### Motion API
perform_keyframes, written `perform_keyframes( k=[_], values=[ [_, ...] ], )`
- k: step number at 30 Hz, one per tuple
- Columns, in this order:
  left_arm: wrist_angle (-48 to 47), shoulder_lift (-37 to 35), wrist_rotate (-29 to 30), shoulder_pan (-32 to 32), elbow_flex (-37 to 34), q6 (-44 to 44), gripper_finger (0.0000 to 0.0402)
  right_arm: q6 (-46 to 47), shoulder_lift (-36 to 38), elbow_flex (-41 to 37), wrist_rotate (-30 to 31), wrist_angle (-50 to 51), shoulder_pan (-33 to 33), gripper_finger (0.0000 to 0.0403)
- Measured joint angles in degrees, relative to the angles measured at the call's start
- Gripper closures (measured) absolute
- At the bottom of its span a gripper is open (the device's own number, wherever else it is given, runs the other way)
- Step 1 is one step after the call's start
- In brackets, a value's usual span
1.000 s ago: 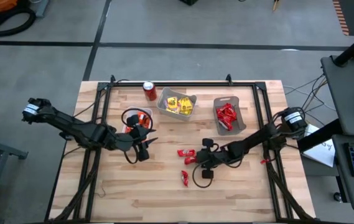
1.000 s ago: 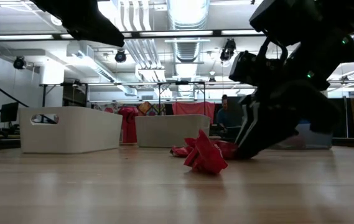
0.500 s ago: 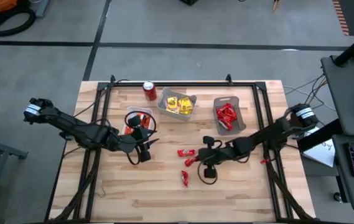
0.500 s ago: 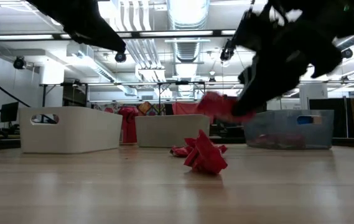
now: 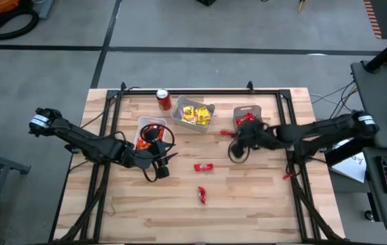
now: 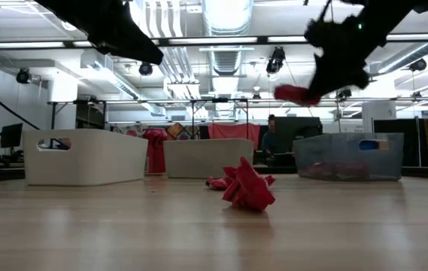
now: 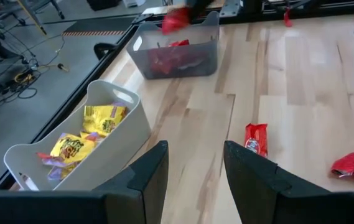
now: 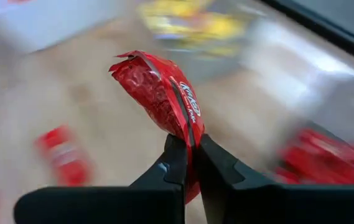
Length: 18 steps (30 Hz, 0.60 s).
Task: Sort candy
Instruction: Put the red chocolate into the black bin
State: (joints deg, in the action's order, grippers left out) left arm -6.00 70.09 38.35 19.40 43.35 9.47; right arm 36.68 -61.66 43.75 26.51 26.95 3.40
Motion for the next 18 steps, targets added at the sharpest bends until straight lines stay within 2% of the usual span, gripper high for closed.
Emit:
perform_keyframes(
  k=[3, 8, 14, 18],
  values=[
    [0.04, 0.17, 0.04, 0.0, 0.0, 0.0, 0.0262, 7.44, 1.99, 0.0, 3.71, 8.52, -4.32, 0.0385],
    [0.54, 0.19, 0.07, 0.01, 0.0, 0.0, 0.0262, 12.62, 1.96, 0.0, 6.28, 18.89, -10.1, 0.0385],
    [0.66, 0.19, 0.11, 0.01, 0.0, 0.0, 0.0262, 12.87, -1.37, -0.2, 6.56, 20.28, -14.39, 0.0381],
    [0.76, 0.23, 0.11, 0.0, 0.0, 0.05, 0.0262, 12.46, -3.93, -0.2, 6.21, 20.28, -15.2, 0.0353]
  ],
)
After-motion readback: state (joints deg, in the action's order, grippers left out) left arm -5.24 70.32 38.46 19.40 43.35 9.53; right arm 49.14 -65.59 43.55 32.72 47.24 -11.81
